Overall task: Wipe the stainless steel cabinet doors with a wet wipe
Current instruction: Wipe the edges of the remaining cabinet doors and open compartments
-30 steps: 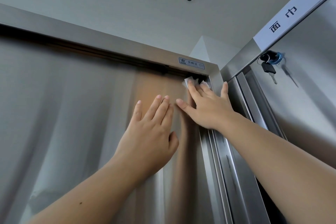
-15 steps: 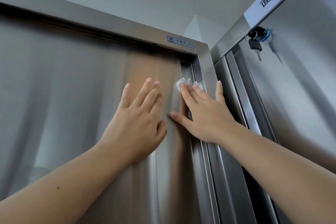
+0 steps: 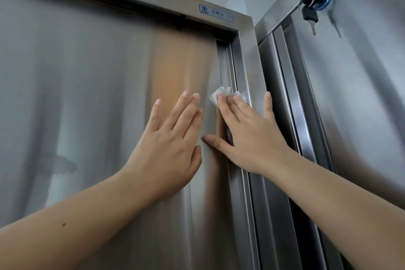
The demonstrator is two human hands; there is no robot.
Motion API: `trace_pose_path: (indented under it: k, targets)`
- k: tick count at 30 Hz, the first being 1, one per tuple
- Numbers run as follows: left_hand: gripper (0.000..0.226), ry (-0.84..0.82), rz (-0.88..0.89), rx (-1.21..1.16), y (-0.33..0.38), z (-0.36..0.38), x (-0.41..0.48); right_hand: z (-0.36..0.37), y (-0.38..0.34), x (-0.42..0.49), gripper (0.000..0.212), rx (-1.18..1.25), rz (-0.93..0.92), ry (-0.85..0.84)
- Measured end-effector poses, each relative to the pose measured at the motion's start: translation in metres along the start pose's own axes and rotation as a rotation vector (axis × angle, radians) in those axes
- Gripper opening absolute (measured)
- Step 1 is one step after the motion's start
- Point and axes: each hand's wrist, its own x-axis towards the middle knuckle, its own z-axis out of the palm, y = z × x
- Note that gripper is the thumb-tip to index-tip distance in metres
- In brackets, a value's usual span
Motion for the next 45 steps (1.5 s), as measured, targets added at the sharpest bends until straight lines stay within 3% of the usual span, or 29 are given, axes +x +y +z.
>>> trace_pose_path:
  k: [16, 45]
  targets:
    - [0.063, -0.061, 0.053, -0.015, 0.020, 0.001, -0.028, 0.012, -0.015, -0.047, 0.074, 0.017, 0.008, -0.038]
    - [0.066, -0.188, 0.255, -0.025, 0.037, -0.007, -0.090, 0.020, -0.050, -0.148, 0.076, -0.022, 0.068, -0.174]
